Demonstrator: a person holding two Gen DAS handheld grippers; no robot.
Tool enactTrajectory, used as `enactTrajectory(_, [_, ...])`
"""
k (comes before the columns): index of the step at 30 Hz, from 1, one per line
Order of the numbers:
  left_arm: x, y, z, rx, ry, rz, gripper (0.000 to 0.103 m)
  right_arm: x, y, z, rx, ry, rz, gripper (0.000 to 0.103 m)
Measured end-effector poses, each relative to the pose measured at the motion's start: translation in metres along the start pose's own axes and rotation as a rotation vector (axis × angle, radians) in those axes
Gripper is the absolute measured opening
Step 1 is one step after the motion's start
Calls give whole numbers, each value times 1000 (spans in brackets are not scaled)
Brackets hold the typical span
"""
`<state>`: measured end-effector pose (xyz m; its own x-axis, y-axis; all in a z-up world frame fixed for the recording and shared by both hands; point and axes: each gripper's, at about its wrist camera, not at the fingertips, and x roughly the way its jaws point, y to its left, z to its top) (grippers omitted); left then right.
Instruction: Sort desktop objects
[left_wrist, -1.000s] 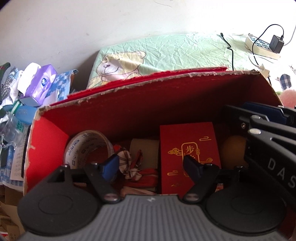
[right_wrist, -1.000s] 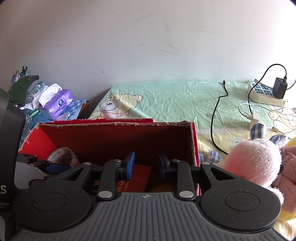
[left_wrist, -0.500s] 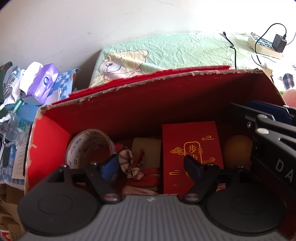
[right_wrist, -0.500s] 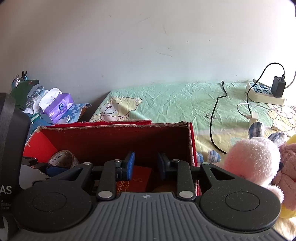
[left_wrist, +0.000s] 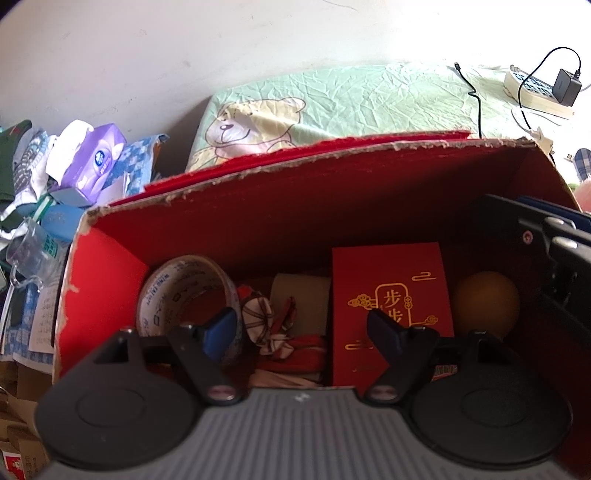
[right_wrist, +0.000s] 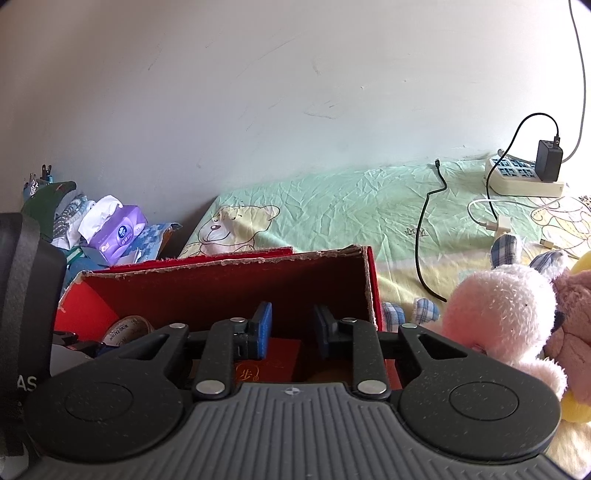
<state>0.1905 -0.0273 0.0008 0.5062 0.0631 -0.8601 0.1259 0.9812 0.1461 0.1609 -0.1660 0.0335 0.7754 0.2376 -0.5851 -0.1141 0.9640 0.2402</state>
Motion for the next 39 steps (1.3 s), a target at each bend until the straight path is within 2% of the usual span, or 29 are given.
enactTrajectory(9, [-1,0,0,4,-18,-18,80,0,0,0,12,-5,-3,24])
enactTrajectory(18, [-2,0,0,8,-26,-14,80,-4,-7,-1,67,-28,39,24])
enactTrajectory(30, [-2,0,0,-23,-36,54,81,-5,-7,-2,50,-17,102,25])
enactTrajectory(36, [-5,2,-1,-39,-56,80,81,-5,-5,-2,40,-15,108,26])
enactTrajectory(39, [-10,4,-3,-49,-90,79,82,-6,-9,-2,51,-26,140,28])
